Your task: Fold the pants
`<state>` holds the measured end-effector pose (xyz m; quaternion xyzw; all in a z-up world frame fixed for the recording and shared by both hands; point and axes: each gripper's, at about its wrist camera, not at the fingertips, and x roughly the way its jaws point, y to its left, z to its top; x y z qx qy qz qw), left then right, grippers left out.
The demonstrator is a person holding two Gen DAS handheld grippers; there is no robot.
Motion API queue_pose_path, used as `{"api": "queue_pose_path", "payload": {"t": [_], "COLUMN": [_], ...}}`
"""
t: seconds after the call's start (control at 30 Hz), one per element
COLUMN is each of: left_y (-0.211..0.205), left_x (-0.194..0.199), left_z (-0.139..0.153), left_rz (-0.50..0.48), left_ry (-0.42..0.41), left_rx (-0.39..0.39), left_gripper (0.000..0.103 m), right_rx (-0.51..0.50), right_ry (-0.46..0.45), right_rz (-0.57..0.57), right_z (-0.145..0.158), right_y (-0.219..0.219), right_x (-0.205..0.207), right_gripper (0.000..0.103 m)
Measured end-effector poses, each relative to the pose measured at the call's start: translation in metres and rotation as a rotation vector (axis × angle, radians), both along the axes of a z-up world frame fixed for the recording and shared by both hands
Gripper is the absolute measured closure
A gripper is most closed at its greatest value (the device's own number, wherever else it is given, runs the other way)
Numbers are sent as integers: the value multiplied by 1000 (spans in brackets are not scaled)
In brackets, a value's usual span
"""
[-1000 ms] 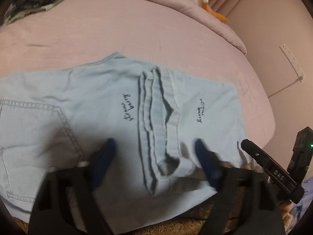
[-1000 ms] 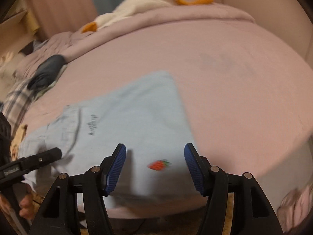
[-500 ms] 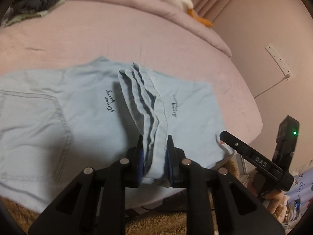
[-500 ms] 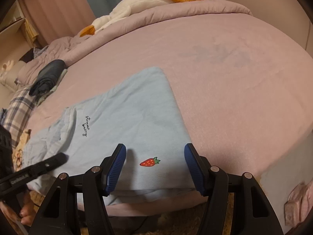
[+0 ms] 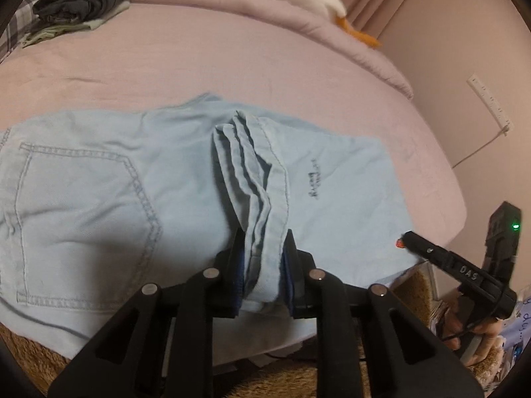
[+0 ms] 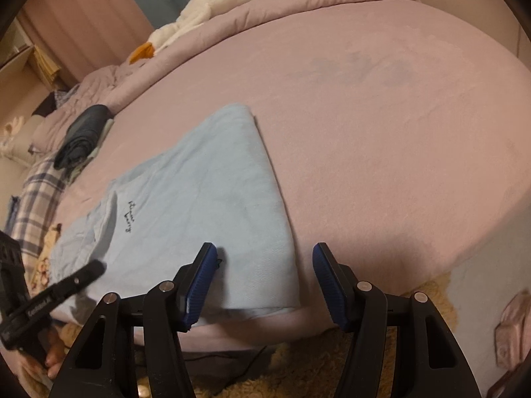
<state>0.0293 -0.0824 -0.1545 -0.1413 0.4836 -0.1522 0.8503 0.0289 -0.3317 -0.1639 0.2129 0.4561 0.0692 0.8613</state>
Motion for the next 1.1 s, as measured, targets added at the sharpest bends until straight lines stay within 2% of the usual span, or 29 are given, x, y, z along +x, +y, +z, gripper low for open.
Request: {"api": "queue_pose_path", "payload": {"t": [0.03,0.1,0.2,0.57,0.67,0.73,0.77,0.83,0.87,0.9,0.93,1.1], "left_y": [3,7,10,19,21,20,20,23,23,22,20,10], "left_x": [2,-1,1,-3,-6,-9,-10,-6,-1,7,17,60], "left_z": [-8,-12,-14,-12,-3,11,18,34,38,40,41,16], "left_rz": [-4,0,0,2,-10,-24,-28,-27,-26,-21,-17,5], "left_ry": [30,20,35,71,82,42,16,-43,-58,-64,-63,12], "left_rx": [7,-12,-31,-69,-44,-19,-15,-28,-35,-32,-24,-23], "left_gripper": [81,80,80,78,76,75,69,45,28,29,29,30], "right_rx": [7,-6,-42,-36,-36,-22,-5,-4,-12,-13,-9,41], "right_ry": [5,9,-5,-7,-5,7,18,0,-27,-46,-71,-81], "right_rz": [8,-3,7,5,6,5,3,0,-5,-3,5,49], "right_z": [-2,-5,-5,-7,-6,-4,0,8,16,21,29,39], "right_y": [1,3,8,6,6,4,0,-3,-6,-6,-7,-2], "right_x": [1,2,2,3,3,4,5,8,10,13,20,64], "right_gripper": [59,64,65,65,65,65,65,64,57,43,38,36]}}
